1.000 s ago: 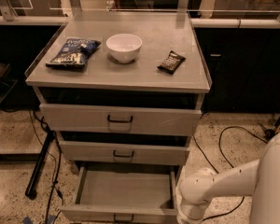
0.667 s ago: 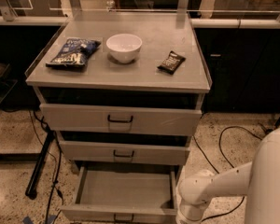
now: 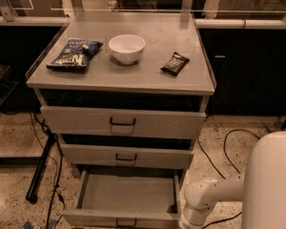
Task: Close bottom drawer
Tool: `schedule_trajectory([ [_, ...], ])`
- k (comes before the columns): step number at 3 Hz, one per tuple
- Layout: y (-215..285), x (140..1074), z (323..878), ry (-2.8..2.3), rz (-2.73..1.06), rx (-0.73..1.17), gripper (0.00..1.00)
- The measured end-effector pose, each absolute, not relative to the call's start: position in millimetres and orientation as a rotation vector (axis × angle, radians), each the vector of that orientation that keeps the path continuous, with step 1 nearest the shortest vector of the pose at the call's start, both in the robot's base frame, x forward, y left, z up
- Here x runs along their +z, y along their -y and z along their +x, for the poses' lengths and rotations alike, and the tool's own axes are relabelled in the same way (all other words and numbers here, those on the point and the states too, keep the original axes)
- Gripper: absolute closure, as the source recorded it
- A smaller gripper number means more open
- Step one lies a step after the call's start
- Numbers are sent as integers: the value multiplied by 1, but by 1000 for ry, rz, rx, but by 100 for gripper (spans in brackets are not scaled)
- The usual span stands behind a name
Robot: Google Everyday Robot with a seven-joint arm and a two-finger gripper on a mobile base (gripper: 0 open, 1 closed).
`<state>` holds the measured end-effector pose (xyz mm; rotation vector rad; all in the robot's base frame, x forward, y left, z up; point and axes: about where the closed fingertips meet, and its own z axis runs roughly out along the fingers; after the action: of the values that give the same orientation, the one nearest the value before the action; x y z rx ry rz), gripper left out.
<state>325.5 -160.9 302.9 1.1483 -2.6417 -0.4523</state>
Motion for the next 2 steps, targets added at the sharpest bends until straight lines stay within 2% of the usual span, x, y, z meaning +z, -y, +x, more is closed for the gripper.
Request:
schedule_trajectory([
  [2,155,282,323,2658,1079,-500,100],
])
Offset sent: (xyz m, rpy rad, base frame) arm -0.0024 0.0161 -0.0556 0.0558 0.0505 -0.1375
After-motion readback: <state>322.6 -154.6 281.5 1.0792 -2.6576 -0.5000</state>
